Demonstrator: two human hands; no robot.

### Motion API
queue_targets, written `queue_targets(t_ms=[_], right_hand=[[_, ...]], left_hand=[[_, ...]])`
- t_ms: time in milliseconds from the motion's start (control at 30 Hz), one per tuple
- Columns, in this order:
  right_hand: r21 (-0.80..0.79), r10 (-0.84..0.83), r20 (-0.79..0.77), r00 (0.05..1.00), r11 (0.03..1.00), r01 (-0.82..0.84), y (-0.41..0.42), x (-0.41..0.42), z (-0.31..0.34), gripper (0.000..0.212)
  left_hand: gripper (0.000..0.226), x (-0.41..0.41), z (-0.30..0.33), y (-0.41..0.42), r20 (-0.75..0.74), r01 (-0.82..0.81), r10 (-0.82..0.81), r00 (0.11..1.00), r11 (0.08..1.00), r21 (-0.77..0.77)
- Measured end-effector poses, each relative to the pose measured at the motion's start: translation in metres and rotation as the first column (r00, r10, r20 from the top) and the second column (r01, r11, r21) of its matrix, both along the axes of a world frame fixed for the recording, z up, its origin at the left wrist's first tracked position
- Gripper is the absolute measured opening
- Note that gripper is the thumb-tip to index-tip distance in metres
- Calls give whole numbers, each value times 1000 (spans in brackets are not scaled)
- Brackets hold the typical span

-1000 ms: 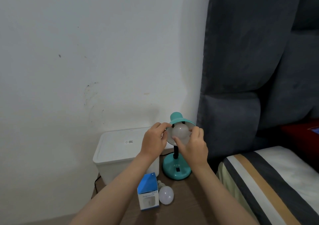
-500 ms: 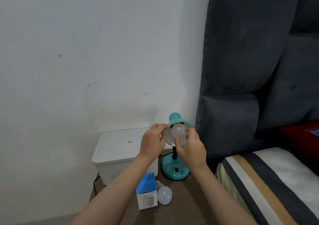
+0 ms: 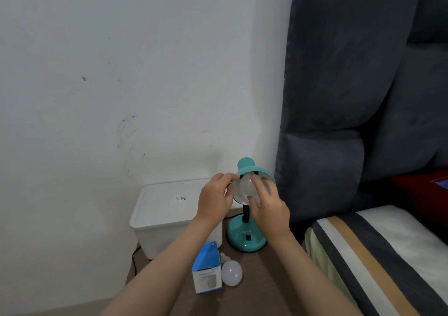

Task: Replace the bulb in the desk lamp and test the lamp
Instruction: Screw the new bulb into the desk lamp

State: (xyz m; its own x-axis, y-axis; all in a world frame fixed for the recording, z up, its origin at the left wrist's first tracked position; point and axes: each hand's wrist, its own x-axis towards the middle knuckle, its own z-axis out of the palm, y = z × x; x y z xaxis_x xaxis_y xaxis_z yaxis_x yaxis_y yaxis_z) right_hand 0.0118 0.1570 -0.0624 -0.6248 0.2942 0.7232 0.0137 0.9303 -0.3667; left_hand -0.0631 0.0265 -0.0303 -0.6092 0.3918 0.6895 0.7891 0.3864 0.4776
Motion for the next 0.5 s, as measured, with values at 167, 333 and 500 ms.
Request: queue_targets(t_ms=[167, 333, 500], right_hand=[[-108, -66, -12, 998, 992, 64, 3, -1, 2, 54], [-57, -35, -46, 998, 998, 33, 0, 2, 3, 61], [45, 19, -17, 1000, 999, -19, -1, -1, 4, 59]], left_hand=[[30, -1, 1, 1, -3, -3, 3, 1000, 1000, 4], [29, -1, 0, 1, 6, -10, 10, 1000, 1000, 10], [27, 0, 0, 0, 0, 3, -3, 1000, 1000, 7]])
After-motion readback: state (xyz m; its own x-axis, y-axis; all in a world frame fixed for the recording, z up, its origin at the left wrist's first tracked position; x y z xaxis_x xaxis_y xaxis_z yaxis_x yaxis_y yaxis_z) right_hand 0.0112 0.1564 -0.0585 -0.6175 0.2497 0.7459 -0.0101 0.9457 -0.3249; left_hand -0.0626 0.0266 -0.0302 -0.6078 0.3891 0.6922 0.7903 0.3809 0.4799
